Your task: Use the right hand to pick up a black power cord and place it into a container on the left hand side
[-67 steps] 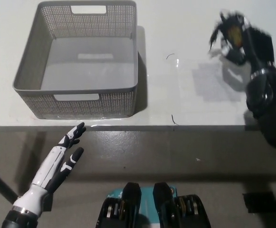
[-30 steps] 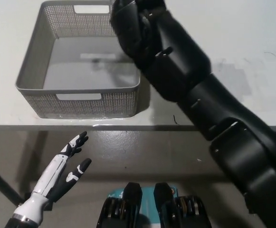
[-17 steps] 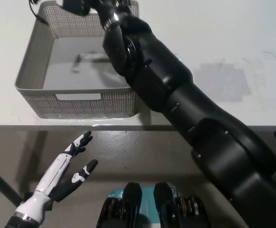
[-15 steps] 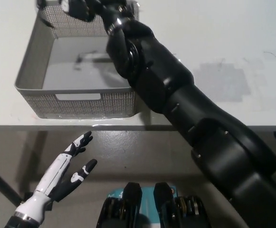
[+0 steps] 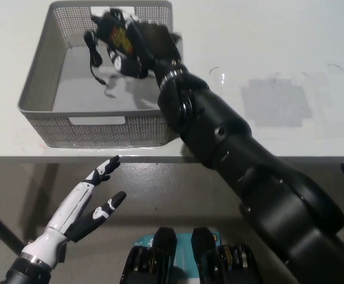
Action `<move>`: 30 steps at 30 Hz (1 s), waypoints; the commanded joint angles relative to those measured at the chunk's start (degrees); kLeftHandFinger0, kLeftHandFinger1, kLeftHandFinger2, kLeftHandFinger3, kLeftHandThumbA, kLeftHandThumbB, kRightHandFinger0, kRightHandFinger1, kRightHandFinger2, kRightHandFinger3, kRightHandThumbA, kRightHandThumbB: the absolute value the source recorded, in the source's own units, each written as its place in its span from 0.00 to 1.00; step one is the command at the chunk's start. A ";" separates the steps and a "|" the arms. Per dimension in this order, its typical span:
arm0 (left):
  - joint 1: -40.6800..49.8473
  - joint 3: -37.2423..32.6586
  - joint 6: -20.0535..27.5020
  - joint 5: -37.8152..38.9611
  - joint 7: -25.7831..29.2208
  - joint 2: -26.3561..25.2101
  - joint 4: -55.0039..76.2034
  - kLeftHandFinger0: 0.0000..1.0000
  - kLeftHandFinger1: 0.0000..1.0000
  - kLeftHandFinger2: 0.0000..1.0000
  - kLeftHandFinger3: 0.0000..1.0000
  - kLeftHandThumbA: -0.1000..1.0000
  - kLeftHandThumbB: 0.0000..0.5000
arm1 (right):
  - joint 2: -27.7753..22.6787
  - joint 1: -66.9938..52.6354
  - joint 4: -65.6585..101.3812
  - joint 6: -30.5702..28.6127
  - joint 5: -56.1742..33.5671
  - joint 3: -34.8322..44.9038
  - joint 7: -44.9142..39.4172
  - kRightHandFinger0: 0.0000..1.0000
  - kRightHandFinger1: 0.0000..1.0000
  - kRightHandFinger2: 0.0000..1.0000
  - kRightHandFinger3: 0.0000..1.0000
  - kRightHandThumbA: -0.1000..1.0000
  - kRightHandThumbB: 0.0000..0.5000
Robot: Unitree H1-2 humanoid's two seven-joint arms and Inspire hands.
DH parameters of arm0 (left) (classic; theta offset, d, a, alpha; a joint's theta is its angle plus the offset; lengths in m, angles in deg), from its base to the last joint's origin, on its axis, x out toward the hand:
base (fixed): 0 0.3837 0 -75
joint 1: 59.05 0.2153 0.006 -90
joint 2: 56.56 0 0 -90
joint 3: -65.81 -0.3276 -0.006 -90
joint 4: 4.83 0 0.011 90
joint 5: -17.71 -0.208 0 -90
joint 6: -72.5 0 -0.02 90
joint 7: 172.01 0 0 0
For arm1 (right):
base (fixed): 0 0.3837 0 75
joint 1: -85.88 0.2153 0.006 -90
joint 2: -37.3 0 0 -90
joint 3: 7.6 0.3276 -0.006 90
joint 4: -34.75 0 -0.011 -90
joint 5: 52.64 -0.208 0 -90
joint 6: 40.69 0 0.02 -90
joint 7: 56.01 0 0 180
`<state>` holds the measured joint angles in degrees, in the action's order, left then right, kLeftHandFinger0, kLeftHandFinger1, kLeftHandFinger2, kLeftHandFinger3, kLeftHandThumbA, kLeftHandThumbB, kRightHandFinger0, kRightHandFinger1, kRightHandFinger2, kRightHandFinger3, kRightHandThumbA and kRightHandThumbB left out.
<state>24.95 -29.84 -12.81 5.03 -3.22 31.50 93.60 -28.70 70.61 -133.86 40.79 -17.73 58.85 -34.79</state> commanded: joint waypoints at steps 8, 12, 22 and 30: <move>-2.88 -0.67 1.49 -0.95 -1.51 -1.68 0.34 1.00 1.00 1.00 1.00 0.89 0.28 | 0.50 2.17 0.11 -2.87 -0.96 -1.14 0.52 0.00 0.42 0.90 0.94 0.00 0.38; -2.99 -0.97 1.63 -1.09 -1.72 -1.73 0.33 1.00 1.00 1.00 1.00 0.89 0.28 | 0.62 1.93 0.34 -4.06 -0.65 -1.73 0.90 0.00 0.45 0.92 0.93 0.00 0.40; -3.96 -1.24 0.91 -1.24 -3.15 -2.23 0.84 1.00 1.00 1.00 1.00 0.90 0.31 | -1.92 3.81 3.39 -1.57 -3.40 0.36 -7.50 1.00 1.00 1.00 1.00 1.00 1.00; -4.08 -1.96 1.56 -2.34 -3.17 -2.31 0.43 1.00 1.00 1.00 1.00 0.91 0.32 | -4.80 1.22 8.83 -4.87 -5.81 3.27 -6.92 1.00 1.00 1.00 1.00 1.00 1.00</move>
<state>22.15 -31.31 -12.80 3.39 -5.87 30.41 93.12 -32.04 69.46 -128.68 38.72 -20.59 60.56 -39.66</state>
